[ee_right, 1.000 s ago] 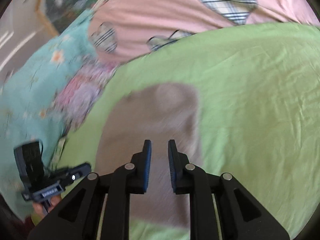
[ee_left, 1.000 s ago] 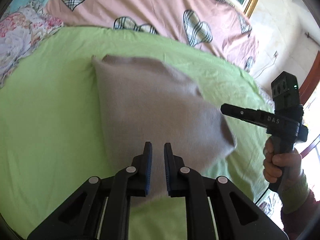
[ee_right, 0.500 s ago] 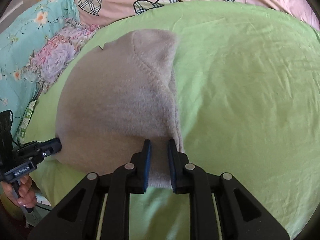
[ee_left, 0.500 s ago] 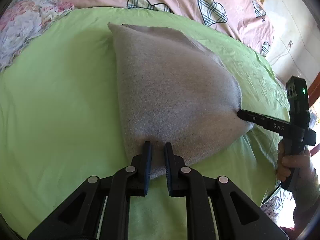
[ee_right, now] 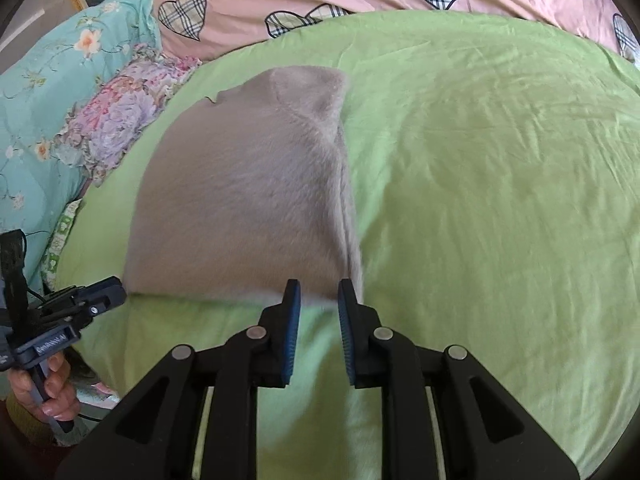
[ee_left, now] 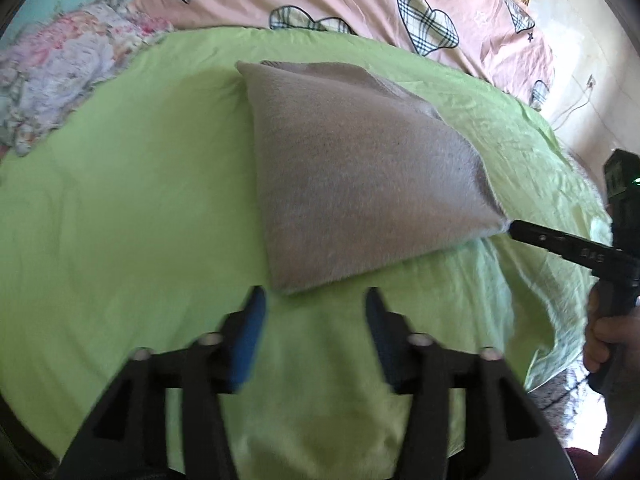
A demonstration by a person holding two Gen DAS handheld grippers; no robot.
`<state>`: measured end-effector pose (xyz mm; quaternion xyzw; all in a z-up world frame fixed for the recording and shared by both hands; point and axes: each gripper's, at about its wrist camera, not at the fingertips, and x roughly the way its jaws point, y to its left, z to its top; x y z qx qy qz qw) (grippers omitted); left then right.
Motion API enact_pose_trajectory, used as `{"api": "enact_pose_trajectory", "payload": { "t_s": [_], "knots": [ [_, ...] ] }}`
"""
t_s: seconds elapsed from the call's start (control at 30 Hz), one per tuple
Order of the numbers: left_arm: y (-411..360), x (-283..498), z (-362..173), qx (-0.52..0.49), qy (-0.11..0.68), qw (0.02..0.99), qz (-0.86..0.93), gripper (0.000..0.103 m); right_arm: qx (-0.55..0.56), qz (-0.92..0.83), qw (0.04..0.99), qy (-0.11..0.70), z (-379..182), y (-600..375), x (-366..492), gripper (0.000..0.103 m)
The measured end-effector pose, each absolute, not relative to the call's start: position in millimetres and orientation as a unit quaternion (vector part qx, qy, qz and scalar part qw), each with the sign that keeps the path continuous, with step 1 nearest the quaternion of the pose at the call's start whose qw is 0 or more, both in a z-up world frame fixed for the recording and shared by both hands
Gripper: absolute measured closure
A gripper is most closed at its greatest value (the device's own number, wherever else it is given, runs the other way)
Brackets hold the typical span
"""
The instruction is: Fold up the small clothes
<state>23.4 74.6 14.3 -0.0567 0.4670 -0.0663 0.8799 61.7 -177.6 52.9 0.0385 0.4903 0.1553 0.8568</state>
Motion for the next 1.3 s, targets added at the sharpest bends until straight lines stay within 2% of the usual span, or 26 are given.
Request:
{"api": "enact_pose_trajectory", "payload": {
  "t_s": [0.07, 0.13, 0.2, 0.33, 0.47, 0.6, 0.77, 0.83, 1.07, 1.2, 1.3],
  "knots": [
    [72, 14, 16, -0.047, 0.463, 0.883, -0.066, 0.045, 0.039, 0.159, 0.859, 0.486, 57, -178, 51, 0.078],
    [70, 3, 17, -0.036, 0.459, 0.886, -0.059, 0.036, 0.04, 0.162, 0.861, 0.48, 59, -176, 40, 0.07],
    [71, -3, 17, -0.034, 0.459, 0.886, -0.055, 0.034, 0.04, 0.165, 0.864, 0.475, 60, -174, 31, 0.065],
    [76, -11, 15, -0.032, 0.466, 0.883, -0.051, 0.03, 0.034, 0.17, 0.865, 0.47, 59, -168, 16, 0.056],
    [80, -20, 15, -0.02, 0.473, 0.88, -0.045, 0.026, 0.022, 0.178, 0.865, 0.468, 60, -163, -1, 0.054],
    [86, -26, 14, -0.022, 0.479, 0.877, -0.036, 0.025, 0.007, 0.181, 0.866, 0.466, 59, -162, -14, 0.04],
    [85, -21, 21, -0.006, 0.467, 0.884, -0.023, 0.025, 0.011, 0.181, 0.866, 0.466, 57, -161, -17, 0.039],
    [87, -14, 25, -0.005, 0.458, 0.889, -0.02, 0.021, 0.011, 0.185, 0.867, 0.462, 58, -161, -13, 0.039],
    [94, 17, 37, -0.066, 0.45, 0.89, -0.033, 0.02, 0.018, 0.182, 0.876, 0.445, 68, -154, 20, 0.038],
    [91, 29, 39, -0.05, 0.448, 0.892, -0.025, 0.02, 0.01, 0.187, 0.875, 0.446, 69, -145, 32, 0.026],
    [90, 37, 37, -0.032, 0.456, 0.89, -0.004, 0.02, -0.003, 0.192, 0.871, 0.453, 66, -138, 40, 0.024]
  ]
}}
